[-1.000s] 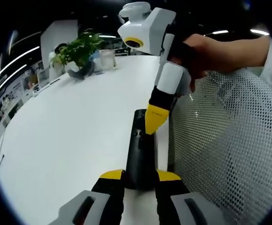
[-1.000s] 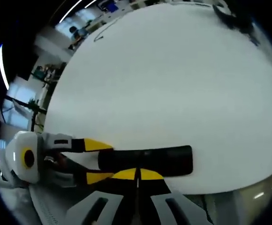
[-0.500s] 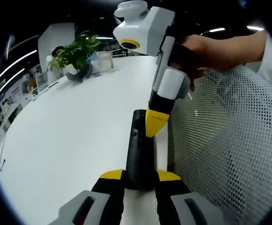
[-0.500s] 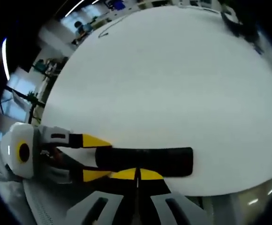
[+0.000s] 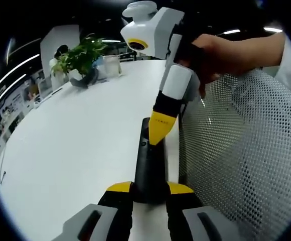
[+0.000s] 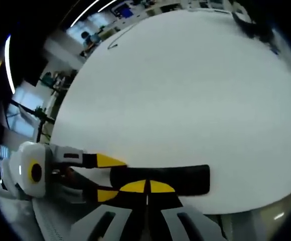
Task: Press the specified remote control buttons in sequence, fully releasing each button before pressing the next.
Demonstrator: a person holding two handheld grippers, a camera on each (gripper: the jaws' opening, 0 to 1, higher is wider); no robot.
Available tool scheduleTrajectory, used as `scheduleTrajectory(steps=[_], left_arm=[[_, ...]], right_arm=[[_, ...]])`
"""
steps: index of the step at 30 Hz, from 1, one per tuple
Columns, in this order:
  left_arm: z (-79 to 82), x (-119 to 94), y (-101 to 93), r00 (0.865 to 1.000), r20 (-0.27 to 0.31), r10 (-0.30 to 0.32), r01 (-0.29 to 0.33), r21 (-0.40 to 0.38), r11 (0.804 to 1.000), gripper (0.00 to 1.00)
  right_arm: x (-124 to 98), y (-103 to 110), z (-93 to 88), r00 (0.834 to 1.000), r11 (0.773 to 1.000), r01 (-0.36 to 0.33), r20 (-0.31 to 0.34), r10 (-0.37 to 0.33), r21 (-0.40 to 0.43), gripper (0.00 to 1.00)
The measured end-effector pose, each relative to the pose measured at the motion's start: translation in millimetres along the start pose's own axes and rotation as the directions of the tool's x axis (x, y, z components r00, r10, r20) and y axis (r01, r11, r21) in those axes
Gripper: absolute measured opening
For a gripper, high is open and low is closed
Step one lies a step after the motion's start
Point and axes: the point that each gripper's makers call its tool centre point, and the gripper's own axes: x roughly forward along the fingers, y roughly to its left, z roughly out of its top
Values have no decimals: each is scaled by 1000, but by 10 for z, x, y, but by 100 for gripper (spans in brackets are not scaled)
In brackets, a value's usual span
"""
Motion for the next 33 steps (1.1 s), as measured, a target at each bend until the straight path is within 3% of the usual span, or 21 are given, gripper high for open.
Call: scheduleTrajectory(steps=[8,11,27,33], left_arm=[[17,10,-35,1000,8,-13,12,7,1000,24],[13,12,-34,1000,11,-16,16,-3,1000,24],[7,20,-23,1000,10,-21,21,-18,1000,24],[8,20,-23,1000,9,-21,21,-24,999,24]], right_arm=[[76,86,-51,999,999,-24,-35,23,-41,0],[82,65,-58,999,998,-5,-39,3,-63,0],[86,17,-42,1000,1000,-13,-27,12,-12,0],[77,37,-46,1000,999,-9,-27,8,-32,0]])
